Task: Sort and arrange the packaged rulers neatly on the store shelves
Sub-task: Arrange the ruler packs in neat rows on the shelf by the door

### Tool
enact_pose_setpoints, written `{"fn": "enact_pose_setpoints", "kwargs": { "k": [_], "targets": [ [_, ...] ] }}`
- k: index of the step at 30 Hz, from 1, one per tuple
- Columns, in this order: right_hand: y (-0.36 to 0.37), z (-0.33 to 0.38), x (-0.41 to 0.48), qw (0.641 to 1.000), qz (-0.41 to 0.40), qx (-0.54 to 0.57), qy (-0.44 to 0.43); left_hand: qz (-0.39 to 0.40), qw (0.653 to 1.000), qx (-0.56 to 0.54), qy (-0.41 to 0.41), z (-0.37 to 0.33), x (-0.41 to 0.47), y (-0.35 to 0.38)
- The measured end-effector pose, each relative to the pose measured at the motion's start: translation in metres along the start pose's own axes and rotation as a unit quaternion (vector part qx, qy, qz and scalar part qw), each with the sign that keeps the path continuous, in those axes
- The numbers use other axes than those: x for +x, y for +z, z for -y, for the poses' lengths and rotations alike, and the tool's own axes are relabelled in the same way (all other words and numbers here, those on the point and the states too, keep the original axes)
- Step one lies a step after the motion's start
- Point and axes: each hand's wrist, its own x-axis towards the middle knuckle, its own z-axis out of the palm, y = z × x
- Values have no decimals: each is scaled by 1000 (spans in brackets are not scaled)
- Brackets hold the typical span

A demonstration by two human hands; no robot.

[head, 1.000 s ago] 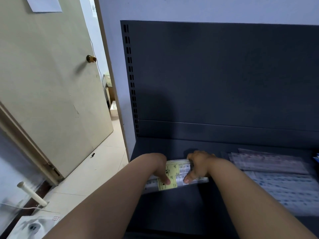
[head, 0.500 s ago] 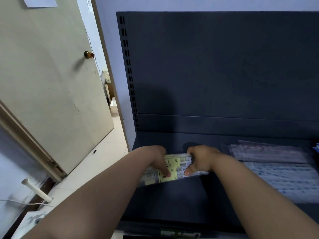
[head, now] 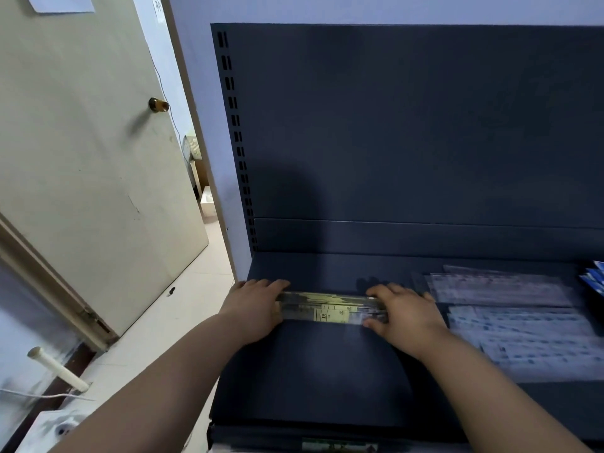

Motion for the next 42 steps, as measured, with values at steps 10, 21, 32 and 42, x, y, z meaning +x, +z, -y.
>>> {"fn": "enact_pose_setpoints", "kwargs": {
  "k": [10, 21, 32, 42],
  "targets": [
    [3, 6, -1, 999, -42, 9, -21, -48, 998, -22, 28, -17, -4, 7],
    [24, 14, -7, 846, -214, 453, 181, -54, 997, -4, 53, -38, -2, 16],
    [18, -30, 16, 889, -81, 431, 130, 23, 993, 31, 114, -31, 8, -3],
    [-10, -26, 38, 975, 209, 78, 13, 83, 988, 9, 132, -31, 8, -10]
  ]
}}
